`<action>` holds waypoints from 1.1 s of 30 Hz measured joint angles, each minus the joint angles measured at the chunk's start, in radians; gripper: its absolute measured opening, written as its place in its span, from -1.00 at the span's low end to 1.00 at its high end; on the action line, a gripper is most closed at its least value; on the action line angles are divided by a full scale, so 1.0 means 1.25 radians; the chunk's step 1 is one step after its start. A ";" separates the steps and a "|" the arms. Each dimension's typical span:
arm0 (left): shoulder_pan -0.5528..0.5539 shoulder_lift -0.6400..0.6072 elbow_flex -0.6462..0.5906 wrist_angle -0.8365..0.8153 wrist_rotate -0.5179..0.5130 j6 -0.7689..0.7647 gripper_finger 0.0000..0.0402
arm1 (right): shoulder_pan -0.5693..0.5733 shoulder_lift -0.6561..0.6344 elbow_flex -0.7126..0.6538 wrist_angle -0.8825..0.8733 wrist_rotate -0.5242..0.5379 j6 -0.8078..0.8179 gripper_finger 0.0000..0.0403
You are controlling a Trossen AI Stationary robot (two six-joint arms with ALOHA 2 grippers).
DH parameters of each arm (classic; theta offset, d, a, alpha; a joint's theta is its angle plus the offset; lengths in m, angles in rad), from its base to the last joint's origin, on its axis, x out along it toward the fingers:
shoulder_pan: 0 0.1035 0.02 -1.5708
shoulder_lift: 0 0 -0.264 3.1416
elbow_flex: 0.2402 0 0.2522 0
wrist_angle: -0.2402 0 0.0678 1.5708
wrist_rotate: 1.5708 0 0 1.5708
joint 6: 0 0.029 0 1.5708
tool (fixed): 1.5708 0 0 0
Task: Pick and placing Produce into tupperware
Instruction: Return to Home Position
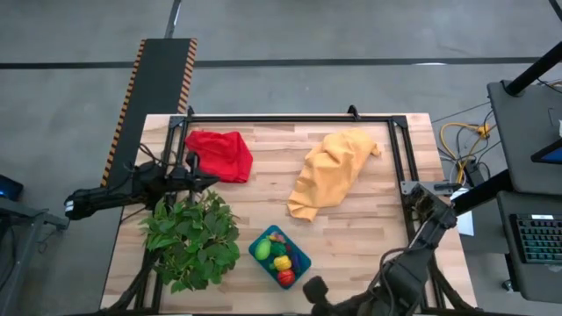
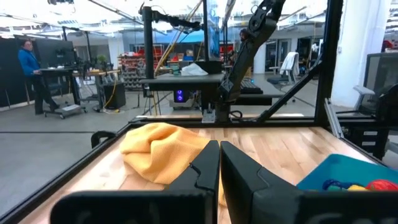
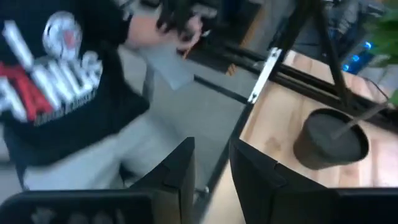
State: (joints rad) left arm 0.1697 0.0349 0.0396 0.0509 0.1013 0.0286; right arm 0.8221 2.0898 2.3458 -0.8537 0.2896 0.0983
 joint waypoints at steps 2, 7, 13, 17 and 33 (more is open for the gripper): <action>0.000 0.000 0.007 -0.002 0.000 0.000 -1.00 | 0.000 -0.019 0.000 -0.051 -0.005 -0.063 -0.57; 0.000 0.000 0.022 -0.002 0.000 0.000 -1.00 | -0.010 -0.090 -0.031 -0.087 -0.124 -0.246 -0.62; 0.000 -0.004 0.025 -0.001 0.000 -0.039 -1.00 | -0.066 -0.211 -0.171 -0.037 -0.255 -0.223 -0.69; 0.000 -0.005 0.025 0.002 0.000 -0.040 -1.00 | -0.085 -0.320 -0.295 -0.021 -0.258 -0.226 -0.71; 0.000 -0.004 0.026 0.020 -0.001 -0.039 -1.00 | -0.115 -0.995 -1.019 0.312 -0.101 -0.171 -0.74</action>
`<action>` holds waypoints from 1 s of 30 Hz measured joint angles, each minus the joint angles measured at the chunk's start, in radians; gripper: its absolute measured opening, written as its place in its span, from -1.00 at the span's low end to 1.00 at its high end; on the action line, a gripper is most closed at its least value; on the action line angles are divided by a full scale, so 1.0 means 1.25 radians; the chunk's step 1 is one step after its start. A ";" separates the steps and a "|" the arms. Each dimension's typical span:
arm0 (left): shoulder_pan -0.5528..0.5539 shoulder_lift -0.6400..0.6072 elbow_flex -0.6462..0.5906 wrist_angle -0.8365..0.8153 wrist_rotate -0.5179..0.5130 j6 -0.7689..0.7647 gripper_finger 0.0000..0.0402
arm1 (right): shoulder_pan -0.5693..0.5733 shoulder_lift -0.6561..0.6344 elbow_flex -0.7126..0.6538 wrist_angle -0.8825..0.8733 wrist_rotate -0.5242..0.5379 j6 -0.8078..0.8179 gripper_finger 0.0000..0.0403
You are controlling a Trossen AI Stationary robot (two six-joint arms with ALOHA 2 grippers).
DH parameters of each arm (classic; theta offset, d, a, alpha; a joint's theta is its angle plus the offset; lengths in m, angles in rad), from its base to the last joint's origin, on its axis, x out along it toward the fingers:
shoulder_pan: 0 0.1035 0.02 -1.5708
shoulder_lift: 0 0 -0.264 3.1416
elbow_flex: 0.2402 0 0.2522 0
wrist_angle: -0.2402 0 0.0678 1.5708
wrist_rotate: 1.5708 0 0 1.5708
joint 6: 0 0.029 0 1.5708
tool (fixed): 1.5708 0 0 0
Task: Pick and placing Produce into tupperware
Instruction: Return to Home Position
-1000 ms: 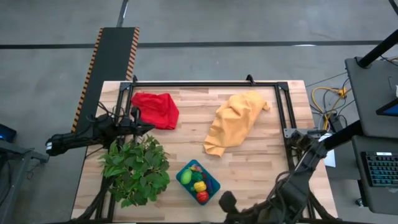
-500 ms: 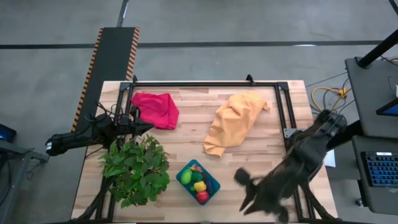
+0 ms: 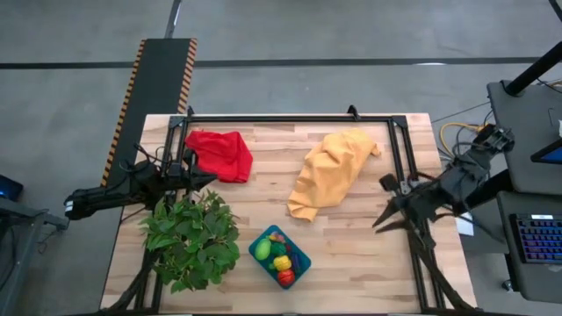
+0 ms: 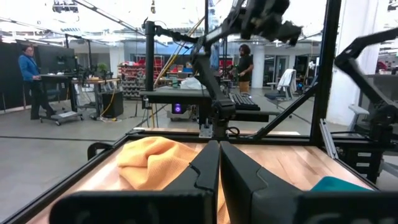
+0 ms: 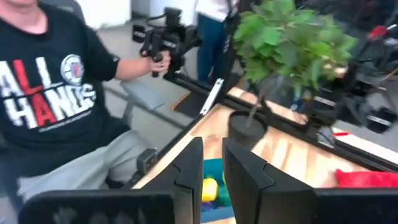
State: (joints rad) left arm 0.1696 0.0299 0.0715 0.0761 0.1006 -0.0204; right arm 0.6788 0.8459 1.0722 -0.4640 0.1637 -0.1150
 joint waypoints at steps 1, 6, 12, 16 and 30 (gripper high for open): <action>0.000 0.000 0.000 0.000 0.000 0.000 -1.00 | 0.001 -0.042 -0.050 0.026 0.016 0.000 -0.74; 0.000 0.001 0.000 0.000 0.000 0.000 -1.00 | 0.000 -0.250 -0.280 0.154 0.039 0.000 -0.74; 0.000 0.000 0.000 -0.001 -0.002 0.001 -1.00 | -0.001 -0.451 -0.483 0.312 0.105 -0.077 -0.74; 0.000 0.002 0.000 -0.001 -0.012 0.002 -1.00 | -0.028 -0.555 -0.552 0.313 0.145 -0.114 -0.74; 0.000 0.006 -0.008 0.004 -0.045 0.043 -1.00 | -0.185 -0.677 -0.589 0.271 0.245 -0.194 -0.74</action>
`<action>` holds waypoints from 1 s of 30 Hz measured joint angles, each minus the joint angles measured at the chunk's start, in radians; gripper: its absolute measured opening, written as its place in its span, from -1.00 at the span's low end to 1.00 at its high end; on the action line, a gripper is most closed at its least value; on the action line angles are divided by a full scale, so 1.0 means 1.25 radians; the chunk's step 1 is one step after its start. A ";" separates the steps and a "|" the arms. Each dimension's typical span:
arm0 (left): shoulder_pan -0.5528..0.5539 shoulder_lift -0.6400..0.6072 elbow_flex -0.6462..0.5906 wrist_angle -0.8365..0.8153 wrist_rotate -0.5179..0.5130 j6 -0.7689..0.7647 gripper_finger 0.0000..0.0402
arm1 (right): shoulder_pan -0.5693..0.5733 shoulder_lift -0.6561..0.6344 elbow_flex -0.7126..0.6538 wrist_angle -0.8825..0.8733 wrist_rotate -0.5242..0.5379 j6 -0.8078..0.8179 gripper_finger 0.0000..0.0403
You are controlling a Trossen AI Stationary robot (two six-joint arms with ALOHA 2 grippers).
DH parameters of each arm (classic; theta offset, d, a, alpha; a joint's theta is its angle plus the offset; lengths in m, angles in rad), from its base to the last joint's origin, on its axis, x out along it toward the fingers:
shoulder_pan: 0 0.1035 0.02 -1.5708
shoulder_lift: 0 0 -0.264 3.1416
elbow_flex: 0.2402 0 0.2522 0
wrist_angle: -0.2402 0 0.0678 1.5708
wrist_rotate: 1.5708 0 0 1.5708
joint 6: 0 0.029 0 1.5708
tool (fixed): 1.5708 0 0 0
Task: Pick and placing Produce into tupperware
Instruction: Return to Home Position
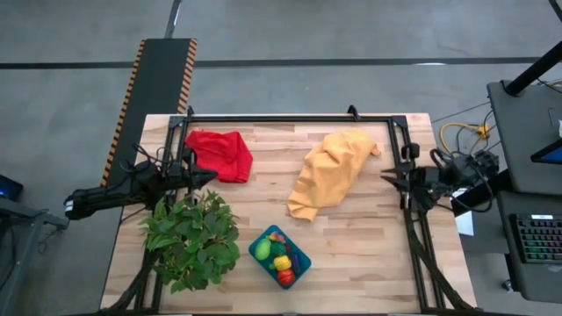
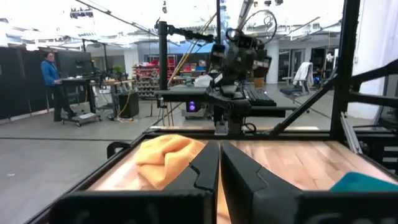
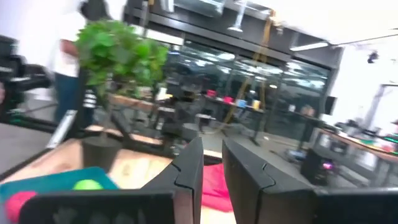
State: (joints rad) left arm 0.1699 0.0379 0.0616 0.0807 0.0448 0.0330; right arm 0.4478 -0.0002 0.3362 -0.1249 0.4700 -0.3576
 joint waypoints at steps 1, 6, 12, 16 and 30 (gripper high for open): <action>0.000 0.000 -0.001 -0.001 -0.001 0.000 -1.00 | -0.009 0.001 0.005 0.000 0.019 -0.001 -0.74; 0.000 -0.001 -0.002 -0.001 -0.001 0.002 -1.00 | -0.060 0.000 0.025 -0.004 0.054 -0.022 -0.74; 0.000 -0.001 -0.002 -0.001 -0.001 0.004 -1.00 | -0.113 0.000 0.044 -0.011 0.181 -0.038 -0.74; 0.000 0.000 -0.002 0.000 -0.001 0.019 -1.00 | -0.141 0.002 0.047 0.037 0.084 -0.025 -0.74; 0.000 0.000 -0.002 0.014 -0.001 0.028 -1.00 | -0.171 0.253 -0.050 0.169 -0.318 0.202 -0.74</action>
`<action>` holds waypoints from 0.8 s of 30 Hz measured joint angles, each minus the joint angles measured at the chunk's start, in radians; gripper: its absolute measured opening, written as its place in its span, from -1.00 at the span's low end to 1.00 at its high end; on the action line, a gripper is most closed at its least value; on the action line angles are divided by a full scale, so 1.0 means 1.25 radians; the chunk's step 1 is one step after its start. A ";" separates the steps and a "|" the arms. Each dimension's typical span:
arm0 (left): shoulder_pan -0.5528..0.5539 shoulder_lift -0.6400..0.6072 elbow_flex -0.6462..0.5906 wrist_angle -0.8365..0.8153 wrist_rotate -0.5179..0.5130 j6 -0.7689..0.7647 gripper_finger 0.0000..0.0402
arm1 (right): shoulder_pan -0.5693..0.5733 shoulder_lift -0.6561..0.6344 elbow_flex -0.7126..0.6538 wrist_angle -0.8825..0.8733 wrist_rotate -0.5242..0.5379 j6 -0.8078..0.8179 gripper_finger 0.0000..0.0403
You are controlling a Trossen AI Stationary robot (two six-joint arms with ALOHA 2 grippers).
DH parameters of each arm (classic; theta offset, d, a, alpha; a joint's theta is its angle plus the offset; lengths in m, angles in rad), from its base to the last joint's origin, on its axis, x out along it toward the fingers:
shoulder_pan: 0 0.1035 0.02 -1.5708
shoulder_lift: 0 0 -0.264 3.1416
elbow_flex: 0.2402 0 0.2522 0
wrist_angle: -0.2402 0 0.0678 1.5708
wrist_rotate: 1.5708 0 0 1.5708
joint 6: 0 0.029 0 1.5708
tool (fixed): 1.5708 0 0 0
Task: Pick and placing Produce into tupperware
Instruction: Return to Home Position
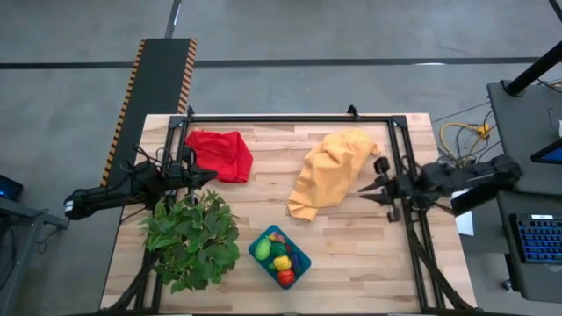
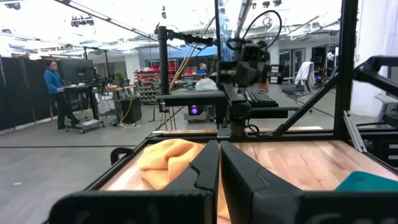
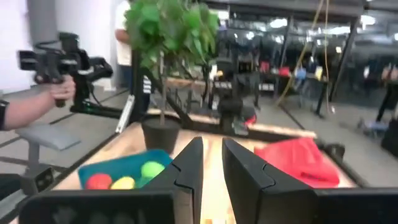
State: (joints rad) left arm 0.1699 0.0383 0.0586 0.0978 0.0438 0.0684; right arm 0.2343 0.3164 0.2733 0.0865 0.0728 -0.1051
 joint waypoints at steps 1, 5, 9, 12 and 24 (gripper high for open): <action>0.000 0.000 0.000 -0.001 0.000 0.000 -1.00 | -0.013 0.027 -0.009 0.022 -0.002 0.009 -0.74; 0.000 0.000 0.000 -0.001 0.000 -0.002 -1.00 | -0.103 0.108 -0.031 0.068 -0.044 0.039 -0.74; 0.000 0.000 0.000 -0.001 0.000 -0.002 -1.00 | -0.223 0.118 -0.034 0.122 -0.124 0.025 -0.74; 0.000 0.000 0.000 -0.005 0.001 -0.005 -1.00 | -0.304 0.089 -0.034 0.109 -0.195 0.022 -0.74; 0.000 0.000 0.000 -0.028 0.001 -0.007 -1.00 | -0.341 -0.038 -0.102 0.101 -0.235 0.084 -0.74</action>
State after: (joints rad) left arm 0.1699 0.0383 0.0586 0.0628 0.0452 0.0593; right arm -0.1915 0.2688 0.1455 0.2129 -0.2206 0.0003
